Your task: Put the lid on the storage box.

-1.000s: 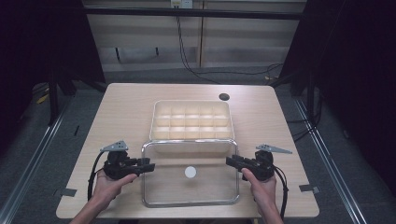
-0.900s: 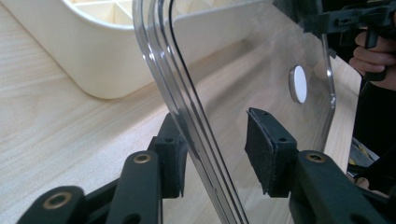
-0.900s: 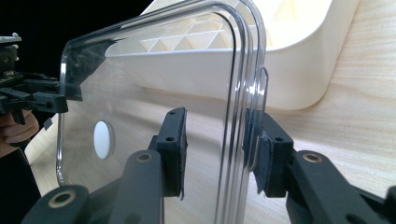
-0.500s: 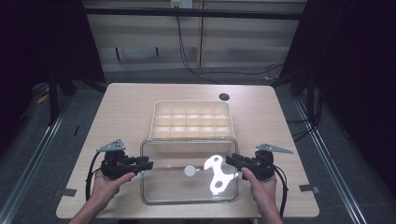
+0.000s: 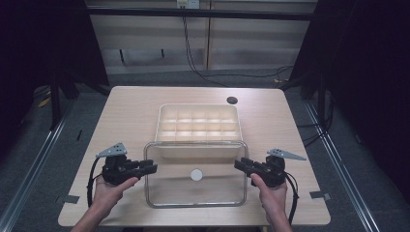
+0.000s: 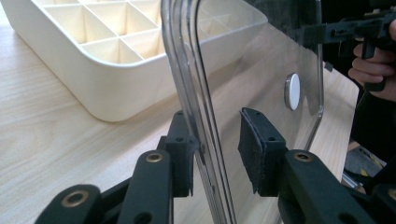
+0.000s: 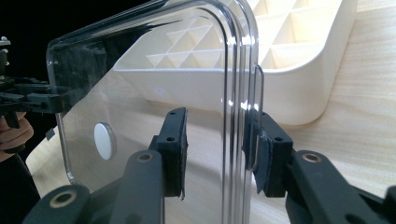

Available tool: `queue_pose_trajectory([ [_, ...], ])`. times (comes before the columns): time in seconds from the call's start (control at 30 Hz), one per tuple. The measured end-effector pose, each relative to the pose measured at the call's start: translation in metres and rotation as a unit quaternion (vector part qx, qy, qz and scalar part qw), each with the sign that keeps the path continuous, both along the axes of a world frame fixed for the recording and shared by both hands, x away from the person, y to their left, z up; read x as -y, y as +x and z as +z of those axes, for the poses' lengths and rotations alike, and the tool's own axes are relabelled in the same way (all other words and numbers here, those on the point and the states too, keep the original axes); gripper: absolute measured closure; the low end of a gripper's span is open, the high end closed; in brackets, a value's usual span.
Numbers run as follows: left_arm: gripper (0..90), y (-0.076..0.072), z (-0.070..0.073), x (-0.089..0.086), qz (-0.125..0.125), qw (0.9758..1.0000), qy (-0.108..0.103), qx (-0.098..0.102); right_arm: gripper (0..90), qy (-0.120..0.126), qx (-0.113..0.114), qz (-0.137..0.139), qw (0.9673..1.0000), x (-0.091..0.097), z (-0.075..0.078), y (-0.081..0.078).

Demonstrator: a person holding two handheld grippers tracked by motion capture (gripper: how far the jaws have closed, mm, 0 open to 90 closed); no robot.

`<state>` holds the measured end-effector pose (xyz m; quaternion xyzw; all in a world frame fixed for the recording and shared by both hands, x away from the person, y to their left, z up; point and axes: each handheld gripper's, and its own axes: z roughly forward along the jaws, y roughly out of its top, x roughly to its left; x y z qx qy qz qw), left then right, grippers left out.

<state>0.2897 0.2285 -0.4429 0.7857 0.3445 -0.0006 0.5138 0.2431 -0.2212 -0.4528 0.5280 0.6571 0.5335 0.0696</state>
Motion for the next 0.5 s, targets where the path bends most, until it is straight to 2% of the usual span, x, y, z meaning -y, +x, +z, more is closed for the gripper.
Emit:
queue_pose_trajectory([
  [0.5,69.0,-0.0033,0.0102,-0.0029,0.012,0.9997,-0.008,0.021,61.0,-0.001,0.014,0.002,0.9999,-0.0027,0.0089,0.0002],
])
